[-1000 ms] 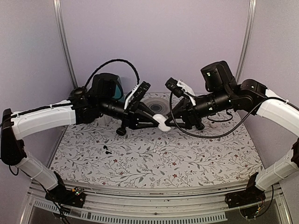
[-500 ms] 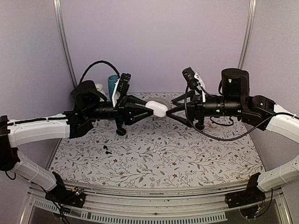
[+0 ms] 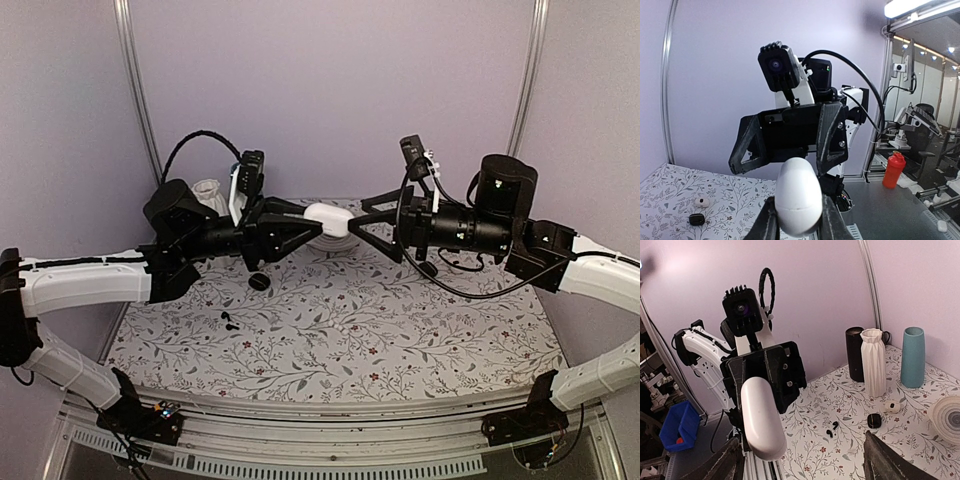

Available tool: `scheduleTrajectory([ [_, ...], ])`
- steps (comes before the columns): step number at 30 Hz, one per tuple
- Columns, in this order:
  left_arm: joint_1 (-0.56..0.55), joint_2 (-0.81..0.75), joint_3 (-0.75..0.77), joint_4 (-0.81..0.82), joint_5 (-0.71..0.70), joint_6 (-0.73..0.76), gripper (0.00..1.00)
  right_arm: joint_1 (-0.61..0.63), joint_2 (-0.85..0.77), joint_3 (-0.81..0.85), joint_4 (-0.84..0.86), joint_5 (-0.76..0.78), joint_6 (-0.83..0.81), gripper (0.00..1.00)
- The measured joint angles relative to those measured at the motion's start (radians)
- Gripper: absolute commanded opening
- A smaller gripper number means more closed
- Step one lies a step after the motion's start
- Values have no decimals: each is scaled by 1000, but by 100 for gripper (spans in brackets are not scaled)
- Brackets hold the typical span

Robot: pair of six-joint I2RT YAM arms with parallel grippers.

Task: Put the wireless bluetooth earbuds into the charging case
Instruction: Open the charging case.

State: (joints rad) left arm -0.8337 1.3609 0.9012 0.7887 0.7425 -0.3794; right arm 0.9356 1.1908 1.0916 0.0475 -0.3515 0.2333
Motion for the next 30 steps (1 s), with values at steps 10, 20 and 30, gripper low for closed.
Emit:
scheduleTrajectory([
  [10, -4, 0, -1, 21, 6, 0, 0, 0, 11, 0, 23, 13, 19, 83],
  [20, -5, 0, -1, 21, 14, 1, 0, 0, 11, 0, 23, 53, 23, 84],
  [30, -5, 0, -1, -10, 28, 15, 0, -16, 2, 0, 25, 75, 46, 84],
])
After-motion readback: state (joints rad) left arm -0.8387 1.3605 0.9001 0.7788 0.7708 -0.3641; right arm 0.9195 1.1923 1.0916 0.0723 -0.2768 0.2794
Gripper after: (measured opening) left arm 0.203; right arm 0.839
